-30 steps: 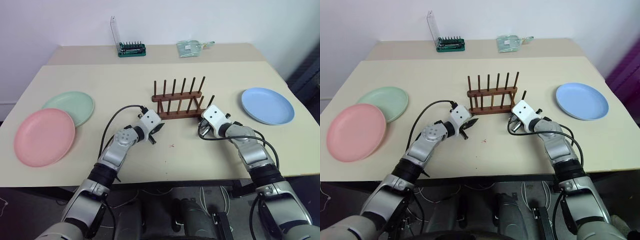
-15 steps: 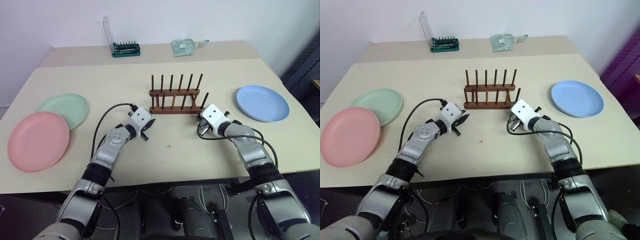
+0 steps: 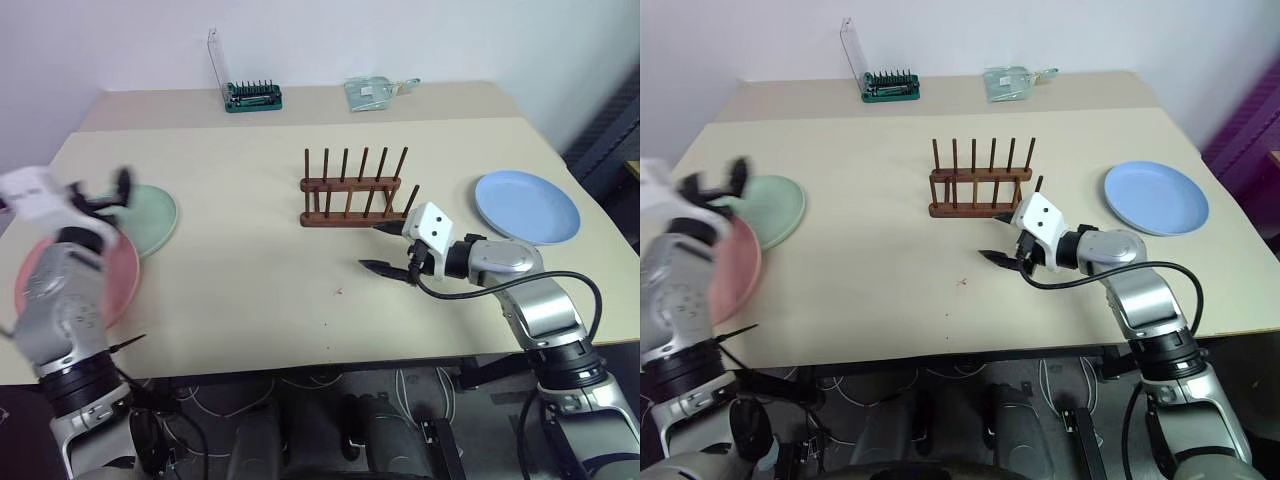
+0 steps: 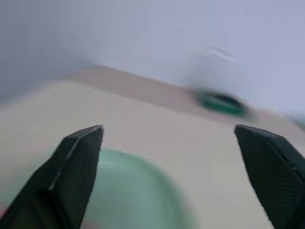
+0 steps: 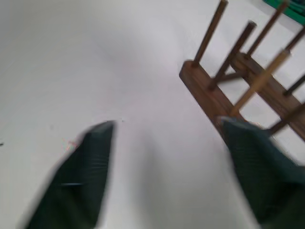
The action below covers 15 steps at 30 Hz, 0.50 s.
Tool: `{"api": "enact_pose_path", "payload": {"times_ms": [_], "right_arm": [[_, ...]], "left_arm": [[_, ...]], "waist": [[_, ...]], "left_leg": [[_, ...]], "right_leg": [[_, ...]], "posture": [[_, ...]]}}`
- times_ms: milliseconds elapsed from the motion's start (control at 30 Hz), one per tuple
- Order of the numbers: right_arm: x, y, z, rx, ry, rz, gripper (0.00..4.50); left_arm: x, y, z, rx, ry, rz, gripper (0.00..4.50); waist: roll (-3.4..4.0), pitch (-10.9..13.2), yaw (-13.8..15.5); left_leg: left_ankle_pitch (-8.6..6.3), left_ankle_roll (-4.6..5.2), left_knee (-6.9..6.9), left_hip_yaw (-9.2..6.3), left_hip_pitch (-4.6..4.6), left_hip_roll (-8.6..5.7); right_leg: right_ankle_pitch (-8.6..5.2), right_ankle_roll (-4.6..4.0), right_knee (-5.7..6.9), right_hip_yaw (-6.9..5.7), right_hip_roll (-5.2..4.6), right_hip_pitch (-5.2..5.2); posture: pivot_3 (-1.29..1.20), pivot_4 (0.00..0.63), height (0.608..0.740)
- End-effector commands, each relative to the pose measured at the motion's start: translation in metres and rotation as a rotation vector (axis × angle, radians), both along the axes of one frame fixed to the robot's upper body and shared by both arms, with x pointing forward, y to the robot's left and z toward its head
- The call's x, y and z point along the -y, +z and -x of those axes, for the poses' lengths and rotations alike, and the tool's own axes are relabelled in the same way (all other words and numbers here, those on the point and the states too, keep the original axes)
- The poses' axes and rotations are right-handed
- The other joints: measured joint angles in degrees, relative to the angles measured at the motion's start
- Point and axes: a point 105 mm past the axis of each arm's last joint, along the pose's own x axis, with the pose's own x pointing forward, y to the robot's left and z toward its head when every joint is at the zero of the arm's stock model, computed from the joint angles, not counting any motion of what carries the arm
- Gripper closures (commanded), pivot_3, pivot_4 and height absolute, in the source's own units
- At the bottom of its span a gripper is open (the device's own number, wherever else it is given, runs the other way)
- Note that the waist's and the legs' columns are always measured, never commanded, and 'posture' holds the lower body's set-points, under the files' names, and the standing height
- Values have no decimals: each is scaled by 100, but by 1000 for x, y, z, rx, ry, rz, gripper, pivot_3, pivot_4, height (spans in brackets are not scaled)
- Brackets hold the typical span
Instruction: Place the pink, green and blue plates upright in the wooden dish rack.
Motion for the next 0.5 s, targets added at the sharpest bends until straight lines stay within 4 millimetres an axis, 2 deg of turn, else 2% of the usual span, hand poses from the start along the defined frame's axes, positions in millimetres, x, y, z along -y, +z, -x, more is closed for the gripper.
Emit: {"api": "enact_pose_path", "payload": {"times_ms": [33,133,267,367,500], "right_arm": [[-6,8,-4,44,28,1,686],[-8,9,-8,49,40,0,686],[-8,6,-12,48,47,11,686],[-9,4,-13,50,55,16,686],[-12,5,-15,61,56,13,686]], "left_arm": [[-26,-11,36,-15,229,71,215],[-40,-40,66,-103,375,160,215],[-31,-69,90,-163,387,280,215],[-19,-90,94,-232,326,344,215],[-15,-110,96,-265,341,440,215]], "waist": [[-5,1,19],[-14,-2,26],[-43,-5,40],[-45,-5,47],[-48,-4,87]], "left_leg": [[0,0,0,3,-2,-2],[0,0,6,2,-6,-3],[-2,-3,7,-3,-7,0],[-10,-18,7,-2,-7,0],[-11,-20,8,-5,-7,2]], "right_leg": [[0,0,-1,0,-4,-1],[2,0,0,0,-7,-2],[0,0,1,-2,-5,-2],[0,-1,-1,-2,-8,-2],[0,-3,-1,-3,-2,-4]], "posture": [[0,150,730],[0,150,730],[0,150,730],[0,150,730],[0,150,730]]}}
